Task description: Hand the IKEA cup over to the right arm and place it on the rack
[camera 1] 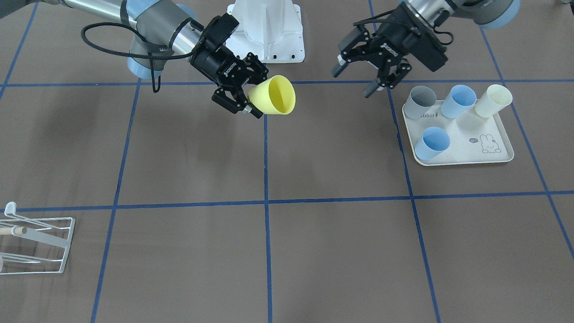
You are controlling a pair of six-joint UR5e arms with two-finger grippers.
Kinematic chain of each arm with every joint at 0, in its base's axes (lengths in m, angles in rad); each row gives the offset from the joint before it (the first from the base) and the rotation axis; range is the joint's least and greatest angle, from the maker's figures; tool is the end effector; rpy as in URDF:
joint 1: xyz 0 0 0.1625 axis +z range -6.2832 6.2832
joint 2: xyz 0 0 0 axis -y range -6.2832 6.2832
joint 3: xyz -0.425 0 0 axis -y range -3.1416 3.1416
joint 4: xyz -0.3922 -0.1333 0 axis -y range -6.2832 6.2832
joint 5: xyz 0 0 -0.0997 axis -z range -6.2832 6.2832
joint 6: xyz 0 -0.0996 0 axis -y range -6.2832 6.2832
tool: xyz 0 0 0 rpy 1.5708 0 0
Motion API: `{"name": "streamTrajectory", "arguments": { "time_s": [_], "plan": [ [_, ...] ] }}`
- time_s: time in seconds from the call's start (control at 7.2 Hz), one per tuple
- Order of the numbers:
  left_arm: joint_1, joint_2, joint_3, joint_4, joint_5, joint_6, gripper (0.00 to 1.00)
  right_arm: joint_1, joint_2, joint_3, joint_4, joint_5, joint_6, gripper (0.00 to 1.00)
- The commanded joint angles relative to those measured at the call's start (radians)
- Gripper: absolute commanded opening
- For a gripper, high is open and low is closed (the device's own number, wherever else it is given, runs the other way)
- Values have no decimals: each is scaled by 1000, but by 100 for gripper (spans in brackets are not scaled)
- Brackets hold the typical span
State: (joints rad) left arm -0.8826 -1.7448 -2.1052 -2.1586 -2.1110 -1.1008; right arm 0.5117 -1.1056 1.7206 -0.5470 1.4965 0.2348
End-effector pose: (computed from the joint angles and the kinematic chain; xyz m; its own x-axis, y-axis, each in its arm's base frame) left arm 0.2419 -0.4234 0.2531 0.3111 0.2331 -0.9213 0.2323 0.9214 0.3116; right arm -0.4571 -0.4181 0.2098 0.5239 -0.8181 0.2370 -0.1862 0.1615 0.9691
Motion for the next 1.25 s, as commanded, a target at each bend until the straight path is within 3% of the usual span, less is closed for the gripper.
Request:
{"name": "streamTrajectory", "arguments": {
  "time_s": [0.0,0.14,0.28,0.42,0.69,1.11],
  "plan": [
    [-166,201,-53,60,-24,370,100,155,-2,95,-352,132,-185,31],
    [-291,284,-41,63,-50,615,100,232,6,164,-565,155,-316,29],
    [-418,321,-4,80,-134,801,100,296,7,216,-720,154,-456,27],
    [-535,335,58,83,-200,960,100,373,4,223,-801,153,-641,27],
    [-588,356,113,76,-263,1053,100,486,-17,203,-919,95,-1108,27],
    [-589,361,111,69,-265,1046,100,556,-20,67,-941,-144,-1588,28]
  ]
}}
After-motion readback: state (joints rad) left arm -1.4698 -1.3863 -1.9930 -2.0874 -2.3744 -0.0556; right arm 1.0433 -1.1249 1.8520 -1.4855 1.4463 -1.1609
